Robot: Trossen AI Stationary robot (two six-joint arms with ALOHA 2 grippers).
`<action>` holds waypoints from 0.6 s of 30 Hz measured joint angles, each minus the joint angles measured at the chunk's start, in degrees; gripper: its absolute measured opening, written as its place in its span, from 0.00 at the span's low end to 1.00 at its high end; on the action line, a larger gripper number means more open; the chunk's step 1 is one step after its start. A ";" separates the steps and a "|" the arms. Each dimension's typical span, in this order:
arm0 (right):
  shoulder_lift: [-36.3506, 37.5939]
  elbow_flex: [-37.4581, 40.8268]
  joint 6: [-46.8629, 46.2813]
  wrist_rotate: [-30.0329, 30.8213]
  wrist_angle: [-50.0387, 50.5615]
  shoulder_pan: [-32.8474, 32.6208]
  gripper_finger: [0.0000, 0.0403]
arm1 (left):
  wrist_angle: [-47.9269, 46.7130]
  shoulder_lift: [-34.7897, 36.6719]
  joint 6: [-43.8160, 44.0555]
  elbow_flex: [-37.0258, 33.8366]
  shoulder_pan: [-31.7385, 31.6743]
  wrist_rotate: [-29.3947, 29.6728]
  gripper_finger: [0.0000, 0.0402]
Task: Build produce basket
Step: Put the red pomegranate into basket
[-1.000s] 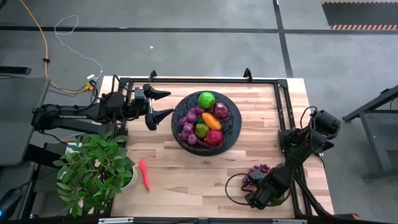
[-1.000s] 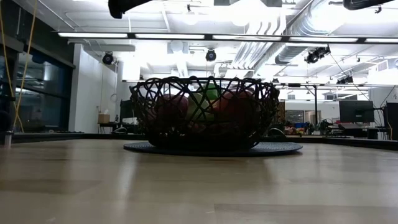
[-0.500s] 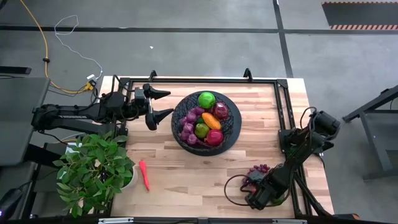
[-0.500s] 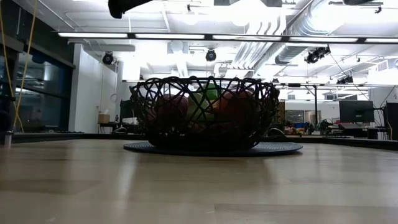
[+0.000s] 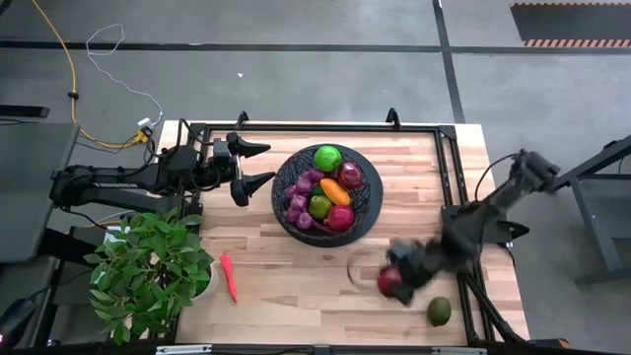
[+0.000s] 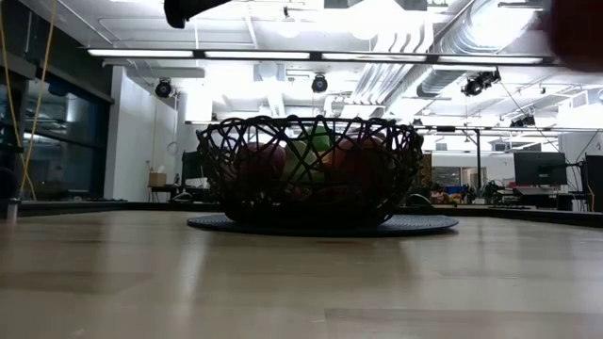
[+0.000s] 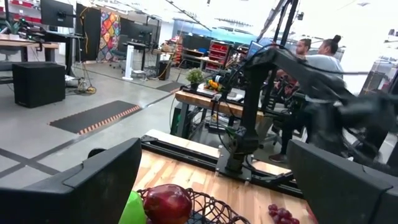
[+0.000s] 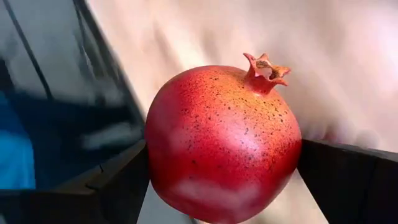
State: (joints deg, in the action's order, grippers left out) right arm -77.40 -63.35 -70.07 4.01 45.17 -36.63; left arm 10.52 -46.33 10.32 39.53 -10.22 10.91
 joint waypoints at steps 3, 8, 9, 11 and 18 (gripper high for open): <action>3.46 0.00 10.74 6.18 -3.43 9.29 0.83 | 0.02 0.00 0.01 0.00 0.00 -0.01 0.97; 4.52 -0.04 31.77 8.93 -16.67 23.76 0.83 | 0.01 0.00 3.93 0.00 0.00 -0.30 0.97; 4.32 -0.04 35.36 8.38 -20.09 26.09 0.83 | 0.02 0.00 5.14 0.00 0.01 -0.49 0.97; 3.64 -0.13 41.57 5.75 -26.36 30.46 0.83 | 0.02 0.00 7.33 0.00 0.00 -1.29 0.97; 3.03 -0.13 53.44 -3.00 -43.02 38.93 0.83 | 0.08 0.00 11.16 0.00 0.02 -5.34 0.97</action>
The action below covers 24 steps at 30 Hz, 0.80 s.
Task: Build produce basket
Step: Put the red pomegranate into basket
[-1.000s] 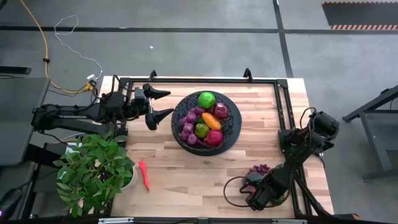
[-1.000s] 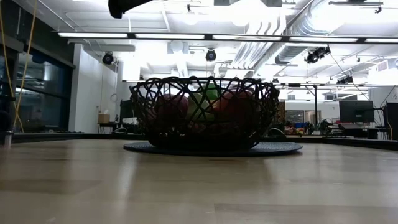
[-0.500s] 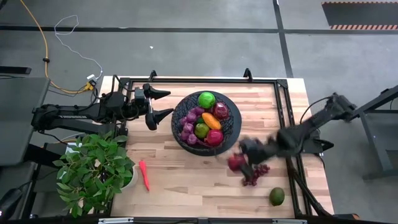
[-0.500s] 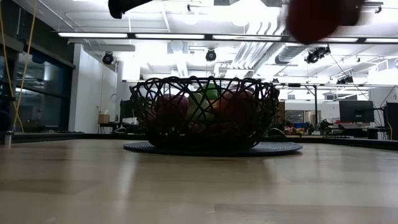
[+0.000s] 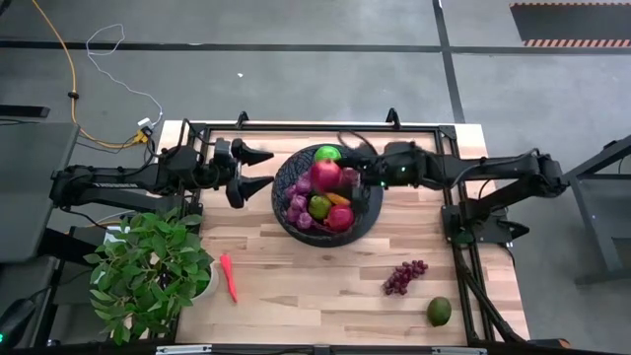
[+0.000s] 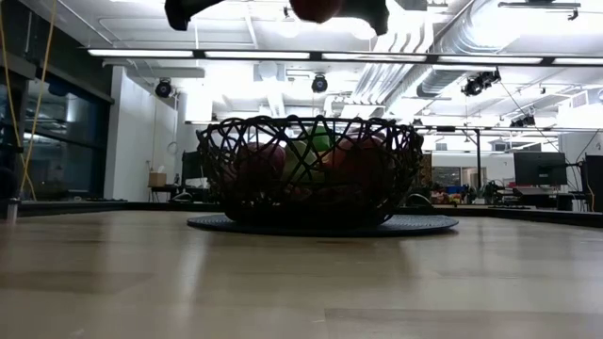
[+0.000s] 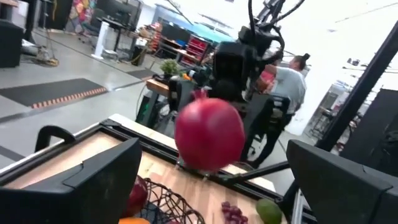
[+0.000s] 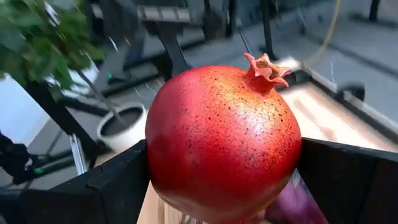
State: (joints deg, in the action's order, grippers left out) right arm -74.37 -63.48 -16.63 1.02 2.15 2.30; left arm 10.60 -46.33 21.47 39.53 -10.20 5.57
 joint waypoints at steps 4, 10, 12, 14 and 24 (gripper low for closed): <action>0.70 0.51 2.81 -2.40 -4.26 1.44 0.83 | 0.80 0.00 -0.15 0.00 -0.02 -0.10 0.97; 1.69 12.15 -3.17 -4.98 -19.66 1.60 0.83 | 1.82 0.00 -1.55 0.02 -0.02 -0.05 0.97; 1.96 14.18 -5.10 -6.25 -26.62 1.60 0.83 | 1.91 0.00 -1.55 0.03 0.00 -0.05 0.97; 2.14 14.67 -5.21 -6.68 -30.20 1.58 0.83 | 1.73 0.00 -1.63 0.03 -0.02 -0.05 0.97; 2.06 14.12 0.04 -6.67 -27.85 1.58 0.83 | 1.72 0.00 -2.07 0.02 -0.02 -0.42 0.97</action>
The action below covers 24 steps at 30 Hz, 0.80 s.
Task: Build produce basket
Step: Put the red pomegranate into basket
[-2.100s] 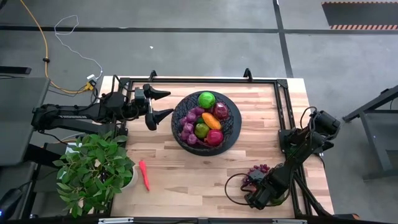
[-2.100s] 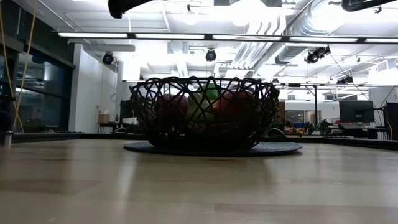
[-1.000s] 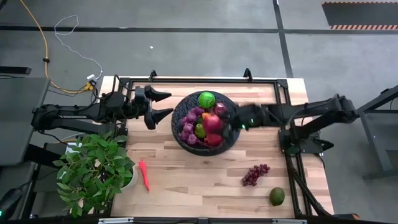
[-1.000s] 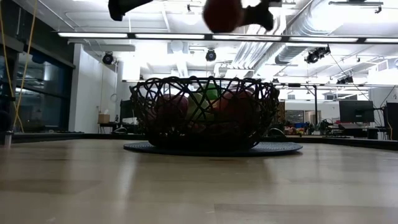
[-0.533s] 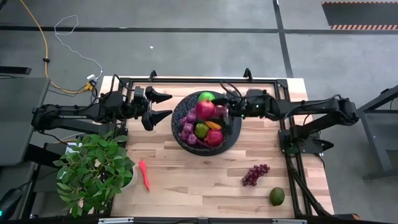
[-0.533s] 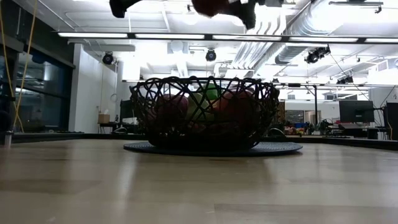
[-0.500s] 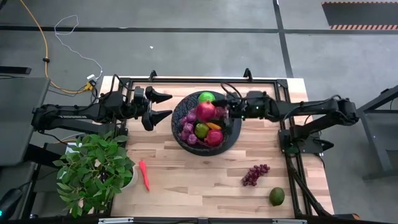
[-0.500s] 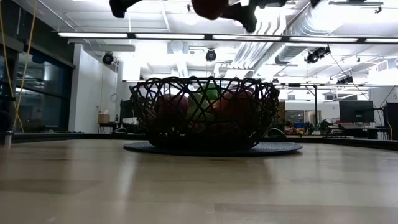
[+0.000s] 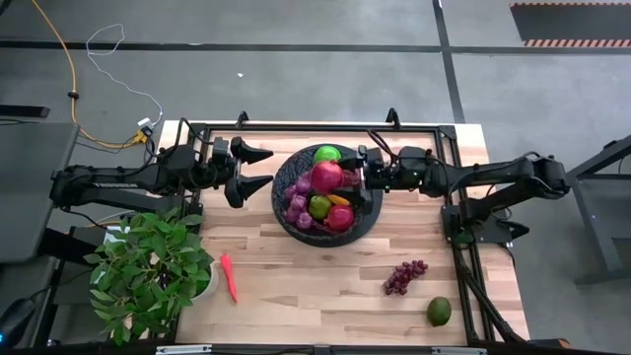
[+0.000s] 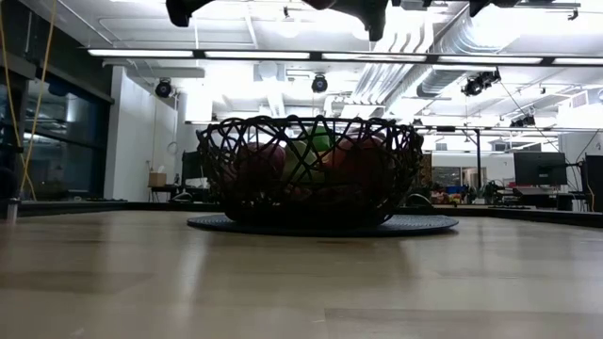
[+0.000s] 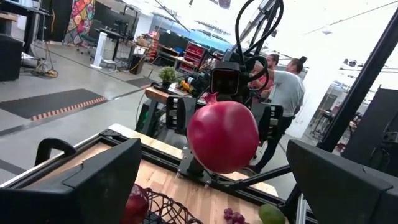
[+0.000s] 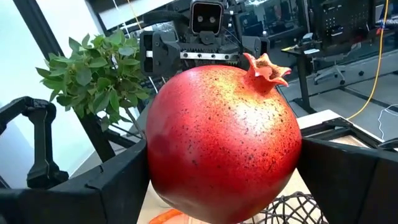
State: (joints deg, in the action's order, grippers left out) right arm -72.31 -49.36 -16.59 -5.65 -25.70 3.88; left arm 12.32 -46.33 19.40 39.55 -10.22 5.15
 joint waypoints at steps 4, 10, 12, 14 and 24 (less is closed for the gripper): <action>0.00 -0.01 -0.01 0.00 0.16 -0.02 0.83 | 0.00 0.00 -0.09 0.00 0.00 0.00 0.97; 0.00 -0.02 -0.01 0.02 0.21 -0.04 0.83 | 0.00 0.00 -0.49 0.00 0.00 0.00 0.97; 0.00 -0.09 -0.66 0.02 1.26 -0.04 0.83 | 0.00 0.00 -1.04 0.00 0.00 -0.02 0.97; 0.00 -0.09 -2.08 0.04 4.63 -0.04 0.83 | 0.00 0.00 -1.11 0.00 0.00 -0.02 0.97; 0.00 -0.09 -2.70 4.72 38.67 0.00 0.83 | 0.00 0.00 -1.06 0.00 0.00 0.04 0.97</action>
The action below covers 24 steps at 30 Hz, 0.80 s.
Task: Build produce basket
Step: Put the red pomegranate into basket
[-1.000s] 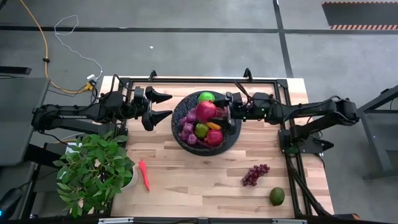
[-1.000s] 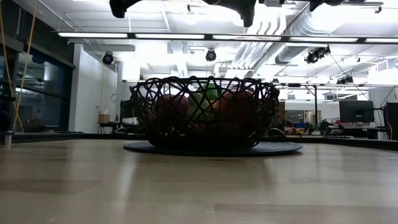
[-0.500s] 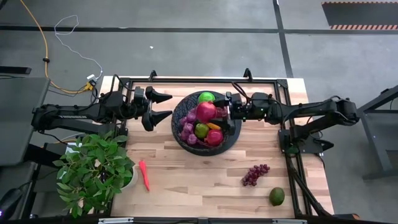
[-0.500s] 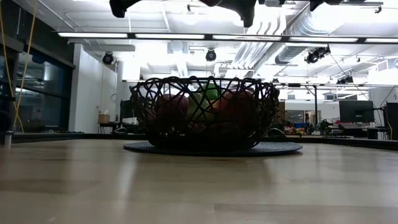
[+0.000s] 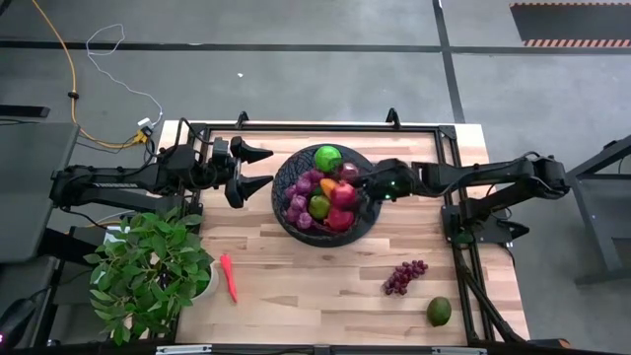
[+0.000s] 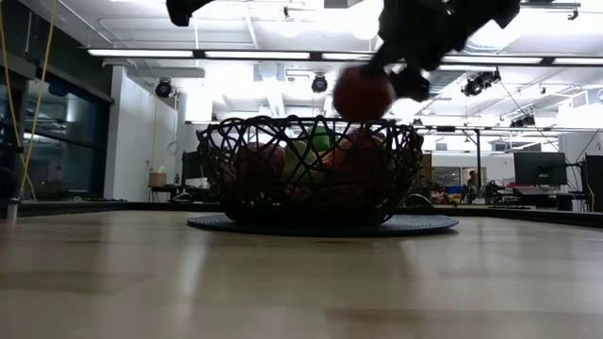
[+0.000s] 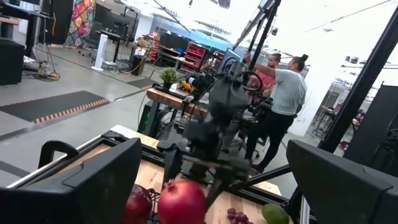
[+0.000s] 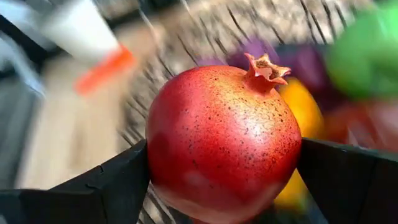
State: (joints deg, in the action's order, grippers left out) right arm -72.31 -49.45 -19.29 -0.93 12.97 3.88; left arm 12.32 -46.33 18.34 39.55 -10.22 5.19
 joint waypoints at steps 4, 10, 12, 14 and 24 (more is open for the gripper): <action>0.00 0.00 0.19 5.16 7.20 0.00 0.83 | 0.00 0.00 -0.03 0.00 0.00 0.04 0.97; 0.00 0.00 0.26 6.89 10.39 0.02 0.83 | -0.02 0.00 0.02 0.00 0.00 0.17 0.97; 0.00 0.00 0.26 6.49 10.65 0.02 0.83 | -0.02 0.00 -0.03 0.00 0.00 0.15 0.97; 0.00 0.00 0.26 6.46 11.26 0.00 0.83 | -0.02 0.00 0.01 0.00 0.00 0.15 0.97; -0.02 0.00 -0.15 6.74 11.56 0.00 0.83 | -0.48 -0.02 0.08 -0.02 0.00 0.15 0.97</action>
State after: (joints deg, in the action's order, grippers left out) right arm -72.34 -49.45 -19.44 5.81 24.53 3.88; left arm 11.84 -46.35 18.41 39.53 -10.22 5.34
